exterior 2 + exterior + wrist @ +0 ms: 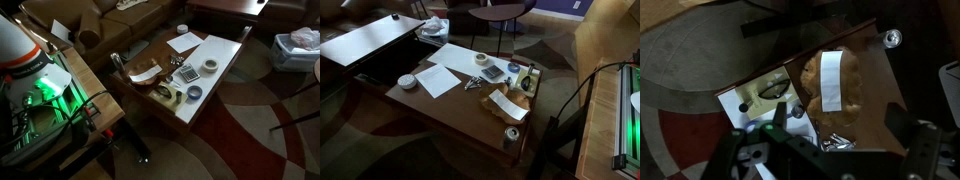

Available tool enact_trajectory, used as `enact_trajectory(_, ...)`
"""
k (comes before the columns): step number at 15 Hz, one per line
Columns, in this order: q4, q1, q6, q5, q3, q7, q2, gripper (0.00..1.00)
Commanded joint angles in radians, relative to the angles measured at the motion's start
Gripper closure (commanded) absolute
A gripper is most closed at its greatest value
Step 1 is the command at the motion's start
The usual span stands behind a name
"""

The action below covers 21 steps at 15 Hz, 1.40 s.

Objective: Move the black sunglasses from the book to the tray

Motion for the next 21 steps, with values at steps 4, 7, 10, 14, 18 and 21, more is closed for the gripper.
enact_trajectory(4,0.001,-0.002,-0.001,0.000,0.001,-0.001,0.000,0.00)
enact_trajectory(7,-0.002,-0.001,0.007,0.014,-0.005,-0.010,0.003,0.00)
enact_trajectory(10,-0.011,-0.013,0.061,0.101,-0.032,0.012,0.031,0.00)
enact_trajectory(14,-0.023,-0.019,0.171,0.242,-0.078,-0.051,0.125,0.00)
enact_trajectory(18,0.010,-0.031,0.245,0.304,-0.097,-0.099,0.277,0.00)
enact_trajectory(21,0.064,-0.050,0.229,0.307,-0.095,-0.067,0.407,0.00)
